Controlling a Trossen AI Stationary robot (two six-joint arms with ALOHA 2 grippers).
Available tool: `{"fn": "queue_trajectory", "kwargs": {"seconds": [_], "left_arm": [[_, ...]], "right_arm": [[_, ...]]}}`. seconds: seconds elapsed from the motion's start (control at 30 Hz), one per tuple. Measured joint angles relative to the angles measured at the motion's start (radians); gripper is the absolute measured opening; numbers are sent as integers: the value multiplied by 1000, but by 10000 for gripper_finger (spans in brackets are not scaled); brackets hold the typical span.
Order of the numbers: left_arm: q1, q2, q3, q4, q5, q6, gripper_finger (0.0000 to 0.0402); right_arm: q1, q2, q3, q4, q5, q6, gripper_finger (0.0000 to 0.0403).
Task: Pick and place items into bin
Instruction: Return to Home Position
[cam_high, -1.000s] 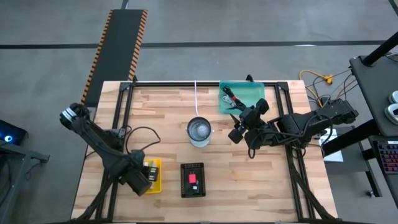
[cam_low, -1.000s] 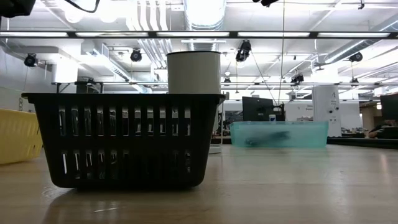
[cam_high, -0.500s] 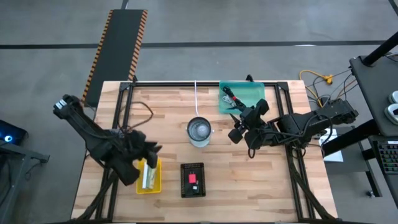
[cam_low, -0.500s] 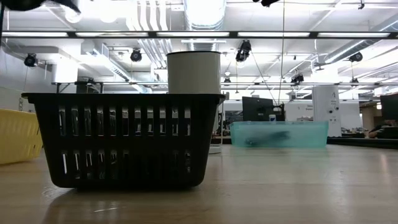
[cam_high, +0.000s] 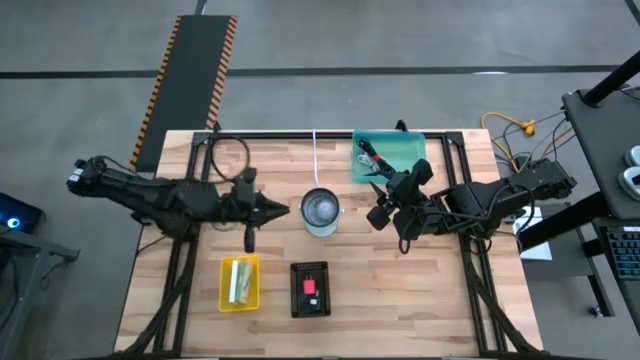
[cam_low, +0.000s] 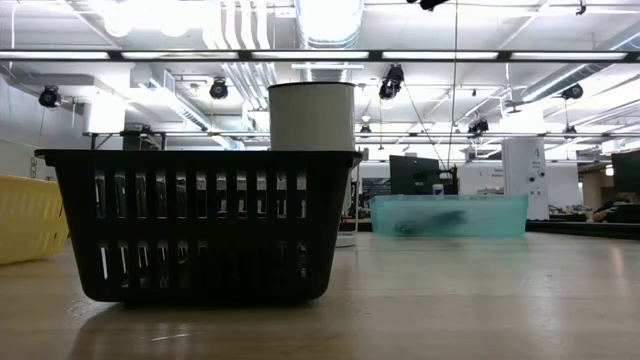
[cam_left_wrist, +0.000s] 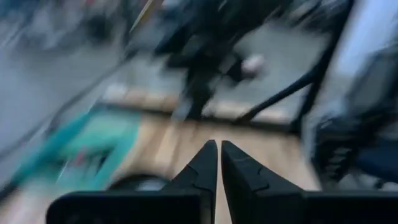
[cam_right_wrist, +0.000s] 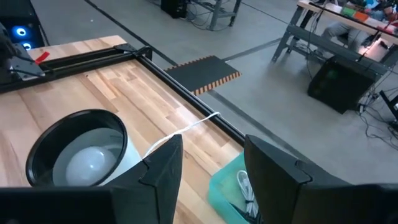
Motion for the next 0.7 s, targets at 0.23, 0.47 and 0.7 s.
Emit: {"fn": "queue_trajectory", "kwargs": {"seconds": [0.23,0.47,0.7], "left_arm": [[133,-167,-202,229,190,149,1],[134,-423,-435,238,269,171,0],[135,-591,-581,240,266,223,0]], "right_arm": [[0,0,0,1,-31,45,155],[0,0,0,5,-32,53,156],[0,0,0,9,-79,127,143]]}}
